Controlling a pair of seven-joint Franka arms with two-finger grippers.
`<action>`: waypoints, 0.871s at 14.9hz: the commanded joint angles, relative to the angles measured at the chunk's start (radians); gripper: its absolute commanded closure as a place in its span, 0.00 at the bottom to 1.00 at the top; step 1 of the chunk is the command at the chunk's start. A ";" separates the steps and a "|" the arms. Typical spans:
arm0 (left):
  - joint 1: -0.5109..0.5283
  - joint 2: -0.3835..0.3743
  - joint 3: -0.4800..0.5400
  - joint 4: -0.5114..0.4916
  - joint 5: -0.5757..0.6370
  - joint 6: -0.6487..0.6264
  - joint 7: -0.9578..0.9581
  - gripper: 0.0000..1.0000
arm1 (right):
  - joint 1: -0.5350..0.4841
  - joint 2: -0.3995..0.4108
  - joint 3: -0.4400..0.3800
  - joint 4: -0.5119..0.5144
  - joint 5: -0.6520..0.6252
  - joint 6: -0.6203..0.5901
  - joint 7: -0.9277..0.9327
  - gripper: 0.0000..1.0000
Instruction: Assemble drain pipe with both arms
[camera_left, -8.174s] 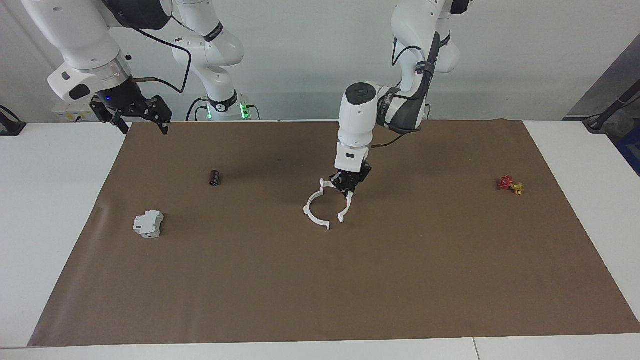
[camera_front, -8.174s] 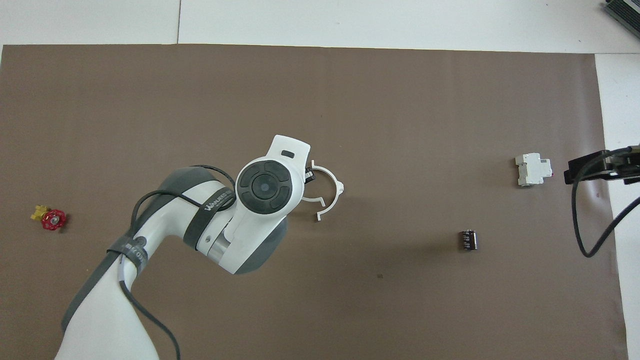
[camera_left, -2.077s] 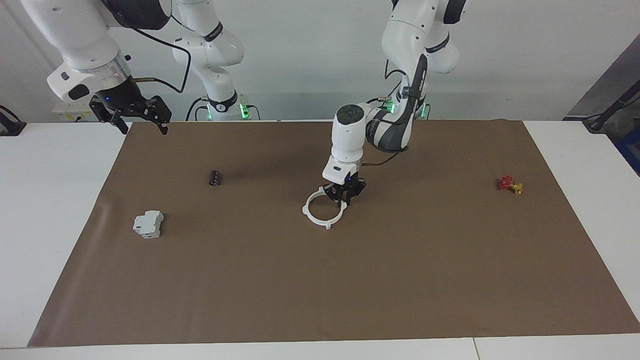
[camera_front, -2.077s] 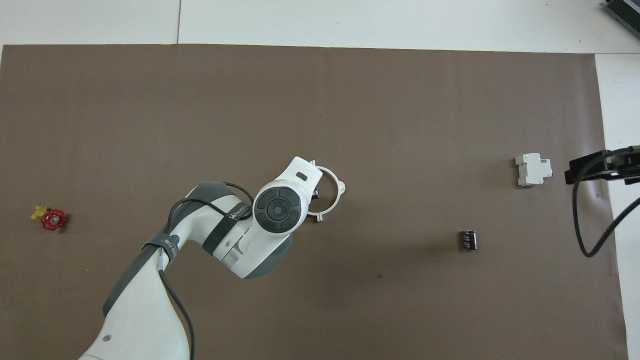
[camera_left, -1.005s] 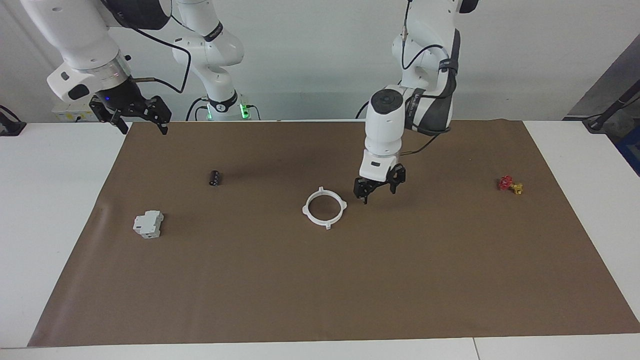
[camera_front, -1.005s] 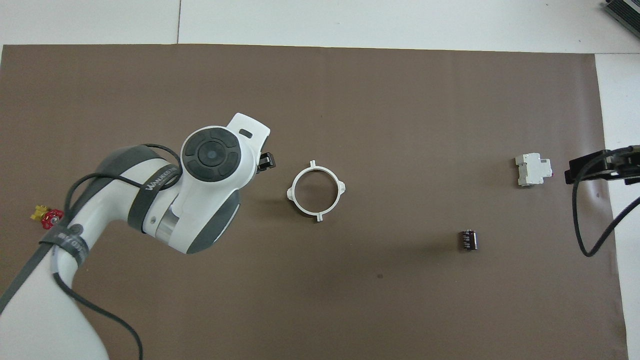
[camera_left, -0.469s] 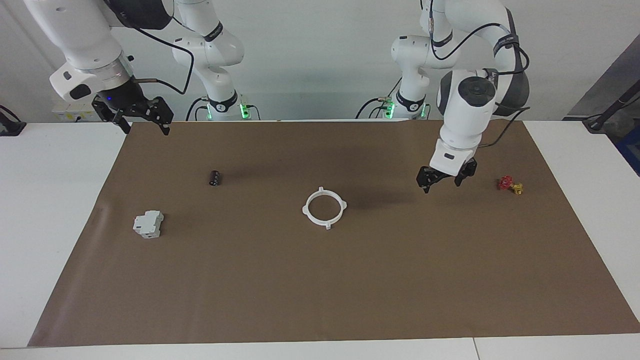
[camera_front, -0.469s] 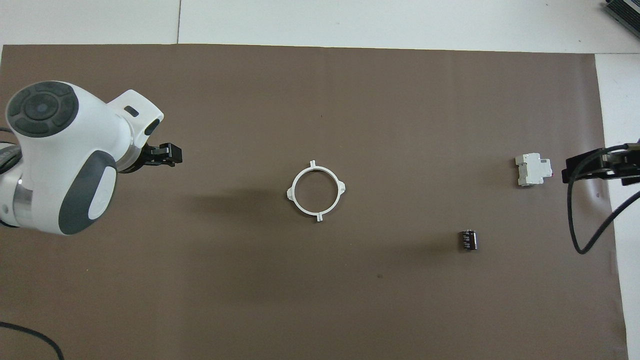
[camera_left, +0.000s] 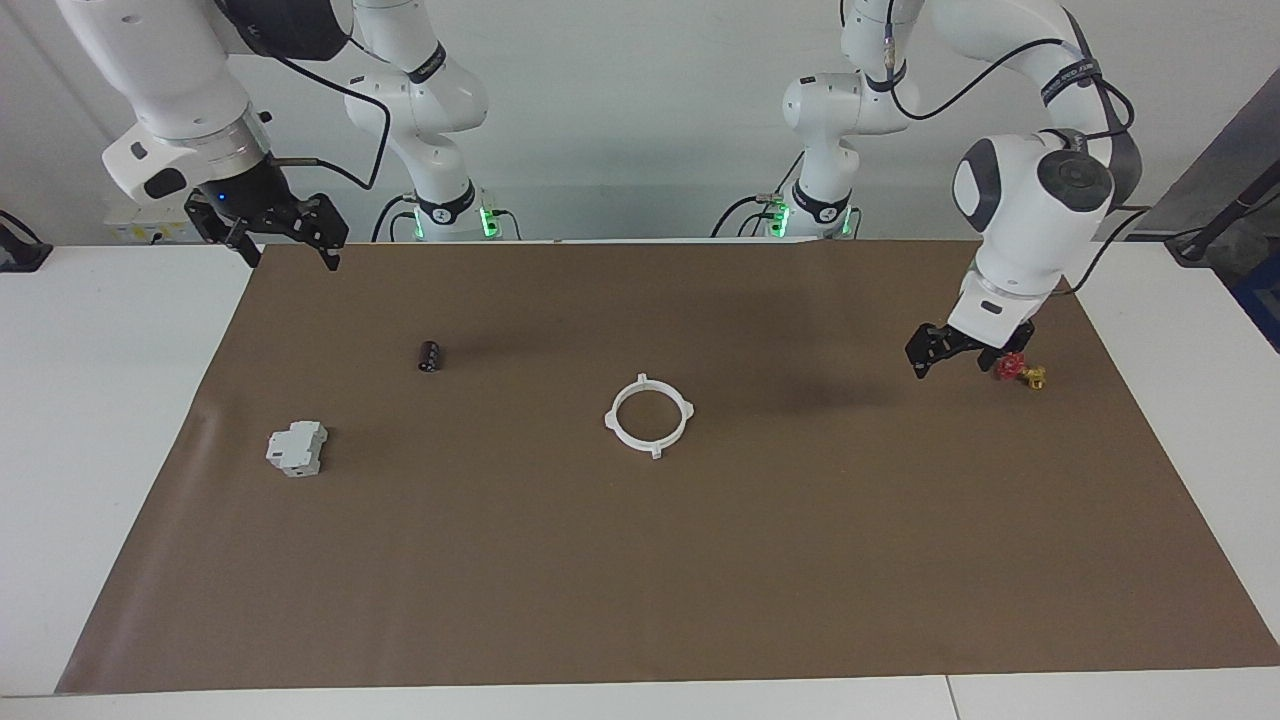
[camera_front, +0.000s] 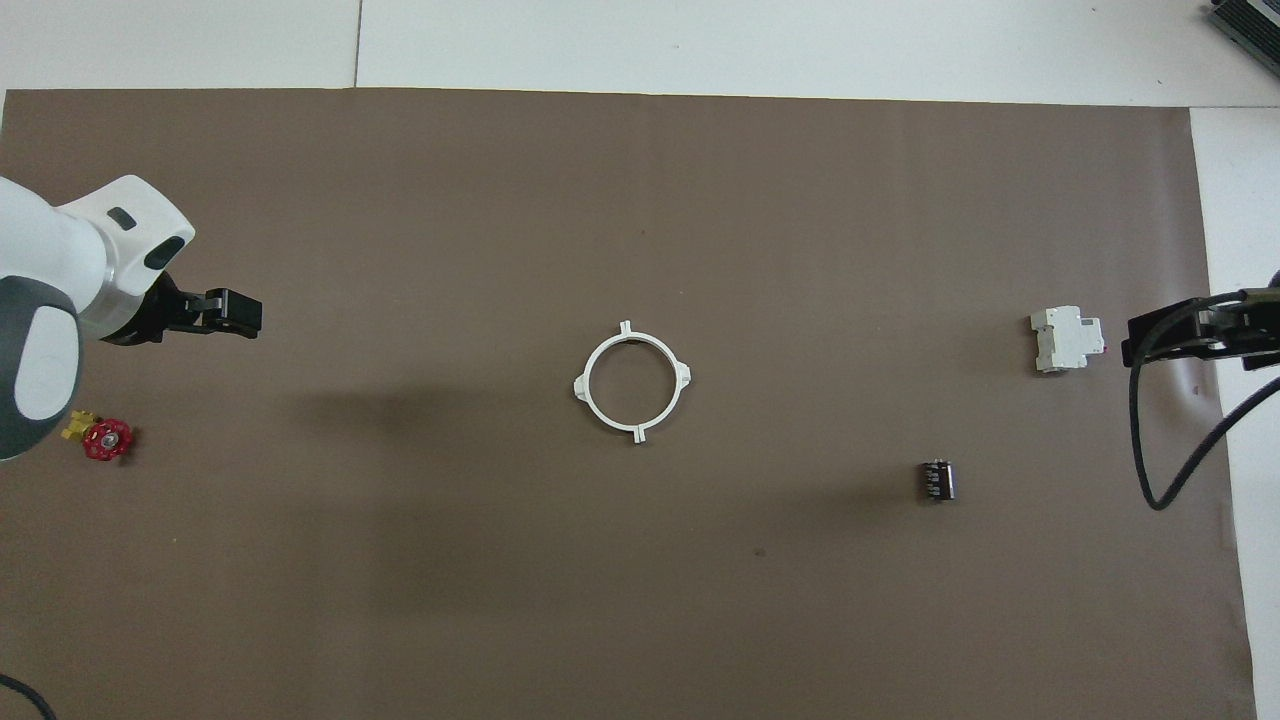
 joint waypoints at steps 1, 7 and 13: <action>0.042 -0.033 -0.009 -0.012 -0.030 -0.031 0.094 0.00 | -0.002 -0.016 0.004 -0.021 -0.011 0.023 -0.004 0.00; 0.072 -0.036 -0.012 -0.004 -0.036 -0.039 0.195 0.00 | -0.002 -0.017 0.004 -0.021 -0.010 0.025 0.000 0.00; 0.067 -0.062 -0.025 0.121 -0.033 -0.254 0.191 0.00 | -0.002 -0.017 0.004 -0.023 -0.008 0.033 0.002 0.00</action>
